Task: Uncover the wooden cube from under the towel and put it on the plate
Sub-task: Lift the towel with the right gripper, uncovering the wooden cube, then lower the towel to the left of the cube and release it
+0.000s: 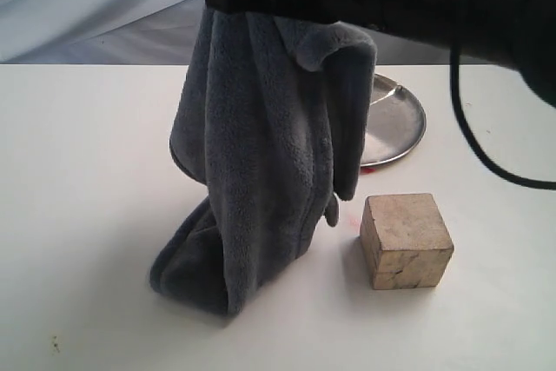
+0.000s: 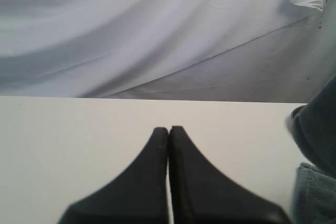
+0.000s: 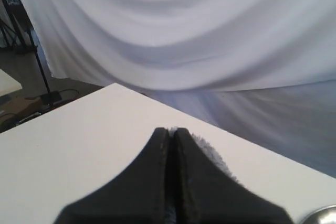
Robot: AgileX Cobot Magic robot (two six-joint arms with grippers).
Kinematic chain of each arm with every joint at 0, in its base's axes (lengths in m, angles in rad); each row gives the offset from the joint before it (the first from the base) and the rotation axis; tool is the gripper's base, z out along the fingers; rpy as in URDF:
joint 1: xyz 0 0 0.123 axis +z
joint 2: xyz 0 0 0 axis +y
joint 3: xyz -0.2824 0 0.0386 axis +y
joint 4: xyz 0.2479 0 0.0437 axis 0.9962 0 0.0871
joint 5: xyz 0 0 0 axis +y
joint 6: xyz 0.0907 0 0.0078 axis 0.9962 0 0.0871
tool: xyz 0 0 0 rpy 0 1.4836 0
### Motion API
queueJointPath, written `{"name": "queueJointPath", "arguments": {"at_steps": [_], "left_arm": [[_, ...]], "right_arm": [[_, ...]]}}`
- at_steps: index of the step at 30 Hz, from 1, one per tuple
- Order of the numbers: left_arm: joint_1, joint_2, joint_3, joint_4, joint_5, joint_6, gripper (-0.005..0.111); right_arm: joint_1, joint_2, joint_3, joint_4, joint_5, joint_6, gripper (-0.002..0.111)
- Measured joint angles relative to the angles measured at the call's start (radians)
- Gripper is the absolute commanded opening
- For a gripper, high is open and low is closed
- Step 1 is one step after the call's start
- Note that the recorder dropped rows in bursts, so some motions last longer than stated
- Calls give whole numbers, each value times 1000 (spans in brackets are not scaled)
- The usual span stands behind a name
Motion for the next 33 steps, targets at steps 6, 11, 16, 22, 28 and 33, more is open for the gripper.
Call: {"name": "queueJointPath", "arguments": {"at_steps": [6,11,16,22,28,33], "left_arm": [[0,0,0,0,0,0,1],[0,0,0,0,0,0,1],[0,0,0,0,0,0,1],[0,0,0,0,0,0,1],[0,0,0,0,0,0,1],[0,0,0,0,0,0,1]], "right_arm": [[0,80,0,0,0,0,0],[6,156,0,0,0,0,0],[27,239,0,0,0,0,0],[46,333,-1,0,-40,0,0],[51,411,-1,0,-53,0,0],[51,433,-4,0,-51,0,0]]}}
